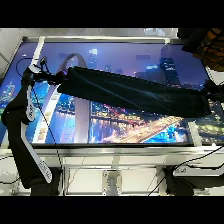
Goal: Fold the clothes and pants, and hang the long-sleeved shirts on hangers.
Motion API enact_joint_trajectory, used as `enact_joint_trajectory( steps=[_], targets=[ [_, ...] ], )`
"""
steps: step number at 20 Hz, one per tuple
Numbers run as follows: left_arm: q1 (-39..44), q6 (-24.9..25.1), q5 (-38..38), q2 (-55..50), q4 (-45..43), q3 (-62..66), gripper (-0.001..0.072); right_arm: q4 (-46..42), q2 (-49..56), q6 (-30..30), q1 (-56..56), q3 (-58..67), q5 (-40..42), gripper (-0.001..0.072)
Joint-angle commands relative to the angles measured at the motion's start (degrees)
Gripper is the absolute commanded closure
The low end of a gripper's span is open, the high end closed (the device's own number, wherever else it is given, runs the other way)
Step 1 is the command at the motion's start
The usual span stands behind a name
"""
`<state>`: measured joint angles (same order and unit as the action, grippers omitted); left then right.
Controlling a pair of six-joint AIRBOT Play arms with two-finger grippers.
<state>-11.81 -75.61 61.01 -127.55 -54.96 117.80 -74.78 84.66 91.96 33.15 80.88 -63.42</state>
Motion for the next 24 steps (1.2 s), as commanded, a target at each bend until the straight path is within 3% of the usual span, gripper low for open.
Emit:
enact_joint_trajectory(
  steps=[1,2,3,4,5,9,13,15,21,24],
  targets=[
    [-0.07,0.00,2.62,-0.50,-0.42,-0.07,0.0254,-0.07,-0.02,-0.13,-3.08,0.04,1.44,0.0333],
    [-0.04,0.00,3.45,-0.66,-0.42,-0.09,0.0258,-0.07,-0.02,-0.13,-3.93,0.04,1.77,0.0333],
    [0.04,0.09,4.70,-0.76,-0.37,-0.09,0.0366,-0.09,-0.02,-0.13,-4.68,0.04,1.95,0.0333],
    [0.07,1.70,6.49,-0.79,-0.31,-0.09,0.0568,-0.09,-0.02,-0.13,-5.33,0.04,1.95,0.0333],
    [0.11,3.82,8.74,-0.76,-0.31,-0.07,0.0685,-0.07,-0.02,-0.11,-5.81,0.04,1.77,0.0333],
    [-0.83,4.46,17.68,-0.04,-3.37,-0.07,0.0689,-0.11,-0.02,-0.09,-6.38,0.04,-1.64,0.0333],
    [-1.95,2.95,33.14,3.91,-26.29,-0.17,0.0690,-0.55,-0.02,-1.31,-6.45,0.04,-8.35,0.0334],
    [-4.04,-0.48,32.98,9.27,-28.22,-4.24,0.0690,-0.61,-0.02,-3.69,-7.30,0.02,-11.52,0.0336],
    [-8.61,-0.31,31.23,29.94,-34.67,-25.90,0.0690,-0.74,-0.31,-7.52,-15.65,-0.07,-14.25,0.0338],
    [-12.26,2.16,29.44,39.95,-37.94,-40.17,0.0690,-1.60,-1.70,-8.24,-20.85,-0.76,-14.03,0.0340]
  ],
)
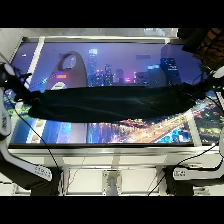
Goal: Fold the clothes and pants, and hang the long-sleeved shirts on hangers.
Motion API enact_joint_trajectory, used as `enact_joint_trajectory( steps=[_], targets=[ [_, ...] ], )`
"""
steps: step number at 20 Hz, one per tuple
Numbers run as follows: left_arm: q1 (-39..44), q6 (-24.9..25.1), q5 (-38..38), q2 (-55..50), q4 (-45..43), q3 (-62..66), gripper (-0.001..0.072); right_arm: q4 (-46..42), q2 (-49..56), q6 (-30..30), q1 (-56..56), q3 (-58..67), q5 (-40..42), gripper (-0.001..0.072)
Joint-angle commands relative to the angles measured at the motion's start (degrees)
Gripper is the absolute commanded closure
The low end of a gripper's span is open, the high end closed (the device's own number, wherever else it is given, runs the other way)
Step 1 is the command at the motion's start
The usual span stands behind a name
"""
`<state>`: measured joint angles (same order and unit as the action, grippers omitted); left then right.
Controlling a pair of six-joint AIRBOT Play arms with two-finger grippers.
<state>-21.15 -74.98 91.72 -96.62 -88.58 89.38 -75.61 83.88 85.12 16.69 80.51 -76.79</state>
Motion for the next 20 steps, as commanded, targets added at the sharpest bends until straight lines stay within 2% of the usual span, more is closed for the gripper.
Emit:
enact_joint_trajectory(
  steps=[1,4,6,9,10,11,12,13,15,19,20],
  targets=[
    [-4.66,2.32,-2.05,12.57,-6.36,-16.26,0.0689,-1.49,-1.70,-1.57,-5.64,-0.70,-0.59,0.0341],
    [-12.13,3.04,-6.95,22.38,-9.27,-26.53,0.0689,-1.73,-4.81,-1.92,-7.28,-2.54,-0.37,0.0341],
    [-17.84,1.86,-12.22,27.23,-6.40,-30.86,0.0688,-2.38,-7.13,-1.99,-7.32,-4.26,-0.72,0.0341],
    [-21.99,2.03,-13.31,28.44,-2.80,-32.11,0.0677,-2.47,-10.14,-2.32,-7.32,-6.58,-2.10,0.0340],
    [-21.99,3.30,-13.46,28.44,-2.45,-32.09,0.0592,-2.49,-10.93,-2.40,-7.32,-7.06,-2.03,0.0340],
    [-21.64,4.70,-13.86,28.44,-2.01,-32.09,0.0395,-2.51,-11.34,-2.58,-7.32,-7.28,-1.90,0.0340],
    [-21.35,4.98,-15.04,28.46,-1.75,-32.09,0.0266,-2.49,-11.45,-2.78,-7.32,-7.28,-1.84,0.0340],
    [-21.07,5.01,-16.52,28.46,-1.68,-32.06,0.0197,-2.51,-11.45,-2.78,-7.32,-7.28,-1.64,0.0340],
    [-21.03,8.09,-19.17,28.46,-0.83,-32.06,0.0193,-2.47,-11.43,-2.75,-7.32,-7.28,-1.55,0.0340],
    [-20.96,8.83,-31.17,28.39,2.97,-32.09,0.0194,-2.40,-11.43,-2.73,-7.34,-7.30,-1.18,0.0340],
    [-20.74,10.54,-33.77,28.09,5.16,-32.09,0.0194,-2.36,-11.43,-2.71,-7.34,-7.32,-0.68,0.0340]
  ],
)
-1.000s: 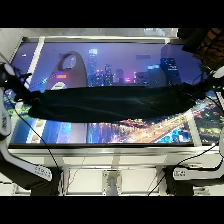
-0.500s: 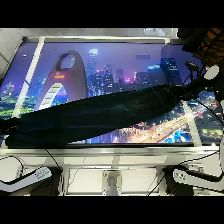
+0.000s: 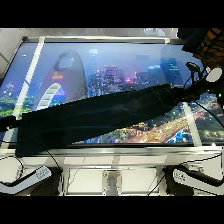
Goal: Fold the clothes and pants, and hang the long-sleeved shirts on hangers.
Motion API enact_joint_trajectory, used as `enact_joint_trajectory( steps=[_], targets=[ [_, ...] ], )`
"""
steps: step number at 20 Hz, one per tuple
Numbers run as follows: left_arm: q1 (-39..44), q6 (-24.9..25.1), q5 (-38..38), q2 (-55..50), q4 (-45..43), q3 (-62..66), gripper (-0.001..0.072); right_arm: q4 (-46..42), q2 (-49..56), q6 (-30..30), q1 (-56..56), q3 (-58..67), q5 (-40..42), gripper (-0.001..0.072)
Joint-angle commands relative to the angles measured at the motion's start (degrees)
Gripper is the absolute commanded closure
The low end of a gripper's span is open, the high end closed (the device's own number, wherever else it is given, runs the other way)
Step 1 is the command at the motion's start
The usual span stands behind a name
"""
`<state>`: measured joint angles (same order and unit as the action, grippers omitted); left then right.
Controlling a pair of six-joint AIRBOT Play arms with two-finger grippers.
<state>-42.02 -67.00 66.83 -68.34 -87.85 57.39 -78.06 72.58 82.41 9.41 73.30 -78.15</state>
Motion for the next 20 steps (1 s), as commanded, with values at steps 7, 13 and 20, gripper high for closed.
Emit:
enact_joint_trajectory(
  steps=[7,13,20],
  targets=[
    [2.89,4.07,-15.69,-11.85,5.90,0.02,0.0215,0.26,-0.02,2.16,-0.13,-0.11,5.35,0.0340],
    [2.86,0.04,-18.71,-16.24,5.86,0.09,0.0254,0.26,-0.02,3.87,-0.17,-0.11,5.70,0.0340],
    [2.86,-1.62,-19.52,-13.86,3.39,0.52,0.0253,0.28,-0.02,4.55,-0.17,-0.11,5.27,0.0340]
  ],
)
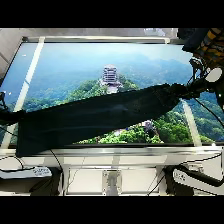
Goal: Fold the clothes and pants, and hang the long-sleeved shirts on hangers.
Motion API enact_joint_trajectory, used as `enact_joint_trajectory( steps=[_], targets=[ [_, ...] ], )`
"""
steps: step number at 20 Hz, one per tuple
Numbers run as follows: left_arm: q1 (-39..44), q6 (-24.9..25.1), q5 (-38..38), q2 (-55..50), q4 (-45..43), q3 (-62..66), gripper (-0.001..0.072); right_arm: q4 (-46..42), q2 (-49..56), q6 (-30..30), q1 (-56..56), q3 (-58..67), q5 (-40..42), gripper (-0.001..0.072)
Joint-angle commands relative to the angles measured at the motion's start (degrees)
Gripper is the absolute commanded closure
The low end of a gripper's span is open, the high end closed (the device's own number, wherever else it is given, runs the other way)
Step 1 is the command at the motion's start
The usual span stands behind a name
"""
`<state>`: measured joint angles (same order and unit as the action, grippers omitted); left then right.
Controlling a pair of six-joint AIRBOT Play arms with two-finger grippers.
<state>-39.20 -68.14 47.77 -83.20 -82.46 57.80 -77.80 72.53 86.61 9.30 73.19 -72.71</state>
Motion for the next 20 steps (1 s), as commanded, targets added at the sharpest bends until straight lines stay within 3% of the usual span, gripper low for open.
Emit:
enact_joint_trajectory(
  steps=[1,11,13,14,20],
  targets=[
    [-0.02,-0.48,-0.42,1.53,-2.99,0.11,0.0253,0.00,0.02,0.35,-0.07,0.00,-0.13,0.0340],
    [-0.11,-0.46,4.59,-1.40,-3.82,0.09,0.0260,-0.07,0.02,0.33,-0.07,0.00,0.35,0.0340],
    [-0.04,-0.46,4.50,-1.49,-3.45,0.09,0.0653,-0.07,0.02,0.33,-0.07,0.00,0.35,0.0340],
    [-0.07,-0.42,4.50,-1.49,-2.71,0.09,0.0687,-0.07,0.02,0.33,-0.04,0.00,0.35,0.0340],
    [0.52,0.46,3.56,1.57,-2.05,0.13,0.0687,-0.09,0.02,0.33,-0.07,0.00,0.33,0.0340]
  ],
)
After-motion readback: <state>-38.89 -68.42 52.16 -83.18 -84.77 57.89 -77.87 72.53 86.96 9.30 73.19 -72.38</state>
